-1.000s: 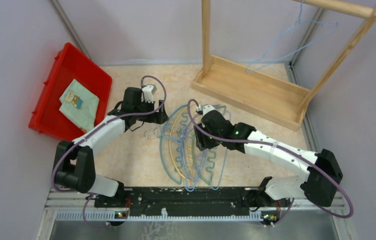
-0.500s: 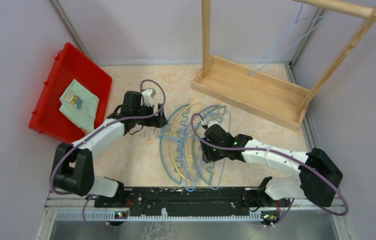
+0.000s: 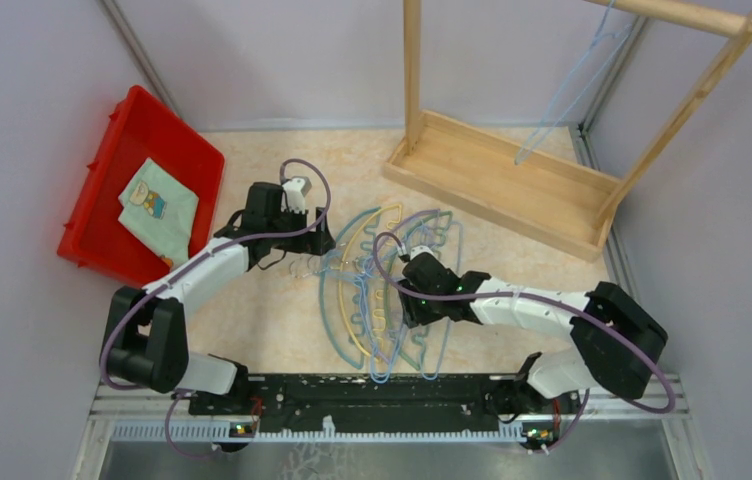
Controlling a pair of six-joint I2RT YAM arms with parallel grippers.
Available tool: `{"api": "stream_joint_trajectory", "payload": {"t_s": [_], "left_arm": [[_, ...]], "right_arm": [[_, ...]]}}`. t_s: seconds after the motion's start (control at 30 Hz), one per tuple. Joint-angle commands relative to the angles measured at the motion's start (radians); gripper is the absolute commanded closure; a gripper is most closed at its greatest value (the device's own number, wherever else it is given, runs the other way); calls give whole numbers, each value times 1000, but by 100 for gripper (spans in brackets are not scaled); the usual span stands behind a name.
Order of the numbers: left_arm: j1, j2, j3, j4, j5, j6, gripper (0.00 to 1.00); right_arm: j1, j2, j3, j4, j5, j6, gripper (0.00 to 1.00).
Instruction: Organize the hangers
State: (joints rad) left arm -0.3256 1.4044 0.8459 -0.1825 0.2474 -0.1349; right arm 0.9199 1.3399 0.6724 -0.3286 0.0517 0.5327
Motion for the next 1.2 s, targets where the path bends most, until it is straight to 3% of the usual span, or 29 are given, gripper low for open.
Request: {"api": "stream_joint_trajectory", "payload": {"t_s": [0.0,0.27,0.37,0.57,0.7,0.97,1.17], "left_arm": [[-7,-25,-3,2,10,1,1],[-7,-29,-9,2,13,6,1],[-7,-31,-16,8,12,7,1],[-7,-40,-12,14,4,10,1],[-7,-42,-10,26,8,13,1],[-7,-28,1,38,22,13,1],[-7,-38,13,30,23,21,1]], "right_arm": [[5,21,-16,84,57,-15,59],[4,3,-13,68,39,-13,82],[5,-29,11,21,37,-13,100],[5,-177,211,-225,97,-12,100],[5,-203,438,-331,112,-27,100],[-47,-41,841,-242,293,-85,100],[-279,52,926,-42,169,-44,100]]}}
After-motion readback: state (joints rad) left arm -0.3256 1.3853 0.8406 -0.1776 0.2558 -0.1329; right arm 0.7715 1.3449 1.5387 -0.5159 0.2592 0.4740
